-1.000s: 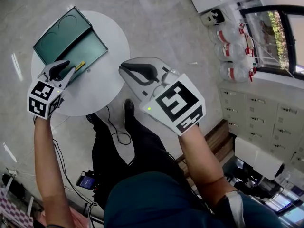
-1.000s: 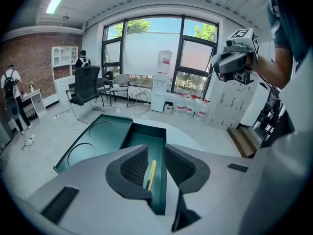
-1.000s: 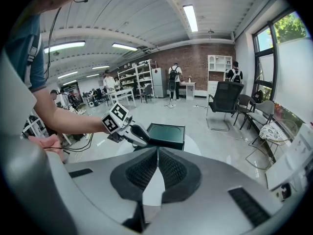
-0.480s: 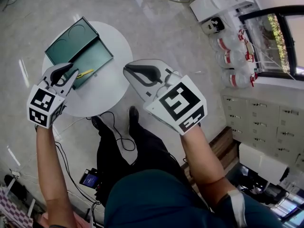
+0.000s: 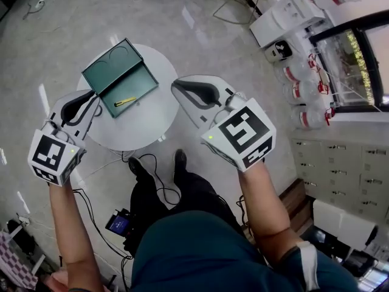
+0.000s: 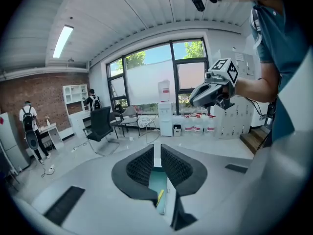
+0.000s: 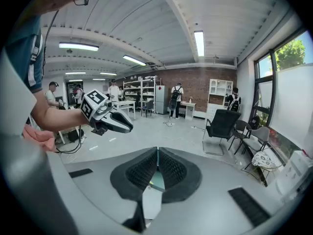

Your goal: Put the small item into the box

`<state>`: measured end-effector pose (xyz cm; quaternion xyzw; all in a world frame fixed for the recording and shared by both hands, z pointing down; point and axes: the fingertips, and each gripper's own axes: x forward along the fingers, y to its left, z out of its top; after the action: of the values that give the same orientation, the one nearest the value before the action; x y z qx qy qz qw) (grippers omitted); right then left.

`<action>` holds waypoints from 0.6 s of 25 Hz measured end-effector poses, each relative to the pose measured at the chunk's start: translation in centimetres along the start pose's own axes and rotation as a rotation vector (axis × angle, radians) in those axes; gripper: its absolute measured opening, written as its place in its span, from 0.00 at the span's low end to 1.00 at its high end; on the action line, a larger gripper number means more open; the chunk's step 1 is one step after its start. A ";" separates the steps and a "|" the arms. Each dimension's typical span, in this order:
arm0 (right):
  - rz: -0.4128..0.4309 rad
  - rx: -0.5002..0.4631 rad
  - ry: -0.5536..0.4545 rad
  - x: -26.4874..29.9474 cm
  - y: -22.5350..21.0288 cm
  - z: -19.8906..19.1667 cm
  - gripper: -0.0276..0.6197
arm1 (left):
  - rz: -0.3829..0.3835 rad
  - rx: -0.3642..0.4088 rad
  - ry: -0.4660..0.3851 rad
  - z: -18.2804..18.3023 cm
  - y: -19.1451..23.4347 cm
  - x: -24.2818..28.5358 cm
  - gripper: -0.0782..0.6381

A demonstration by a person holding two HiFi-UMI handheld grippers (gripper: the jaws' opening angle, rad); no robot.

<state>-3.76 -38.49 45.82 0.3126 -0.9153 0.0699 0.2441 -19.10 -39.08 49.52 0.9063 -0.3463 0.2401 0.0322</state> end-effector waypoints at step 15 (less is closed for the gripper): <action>0.005 -0.144 -0.235 -10.2 3.6 13.1 0.10 | 0.267 0.032 -0.192 14.3 -3.8 -16.7 0.17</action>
<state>-4.27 -33.82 29.50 0.2982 -0.9410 -0.0325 0.1567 -21.52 -29.16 29.65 0.8714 -0.4613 0.1600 -0.0478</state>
